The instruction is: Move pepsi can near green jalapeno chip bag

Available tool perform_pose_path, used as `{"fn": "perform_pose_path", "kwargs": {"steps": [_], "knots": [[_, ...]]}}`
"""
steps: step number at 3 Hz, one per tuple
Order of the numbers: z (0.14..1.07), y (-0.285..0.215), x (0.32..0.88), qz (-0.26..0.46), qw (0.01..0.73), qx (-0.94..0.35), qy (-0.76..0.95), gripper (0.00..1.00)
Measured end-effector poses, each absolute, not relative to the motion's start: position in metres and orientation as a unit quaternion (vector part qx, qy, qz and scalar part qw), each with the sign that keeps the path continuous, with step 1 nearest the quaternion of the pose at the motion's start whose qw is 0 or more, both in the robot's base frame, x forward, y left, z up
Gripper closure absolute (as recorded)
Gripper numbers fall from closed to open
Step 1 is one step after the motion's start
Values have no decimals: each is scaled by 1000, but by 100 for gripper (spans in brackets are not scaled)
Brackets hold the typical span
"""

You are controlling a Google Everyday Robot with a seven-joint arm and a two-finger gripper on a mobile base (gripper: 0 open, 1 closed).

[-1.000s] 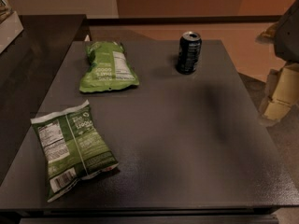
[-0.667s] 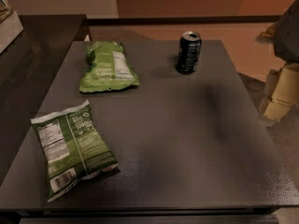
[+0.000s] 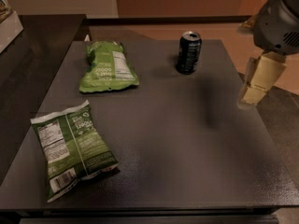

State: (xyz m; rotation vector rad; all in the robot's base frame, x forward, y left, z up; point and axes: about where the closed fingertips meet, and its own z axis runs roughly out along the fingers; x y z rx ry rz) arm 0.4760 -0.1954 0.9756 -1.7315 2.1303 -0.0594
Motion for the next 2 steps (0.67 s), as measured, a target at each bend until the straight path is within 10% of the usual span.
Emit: {"fn": "perform_pose_path", "kwargs": {"steps": [2], "knots": [[975,-177,557,14,273,-603,750,0]]}}
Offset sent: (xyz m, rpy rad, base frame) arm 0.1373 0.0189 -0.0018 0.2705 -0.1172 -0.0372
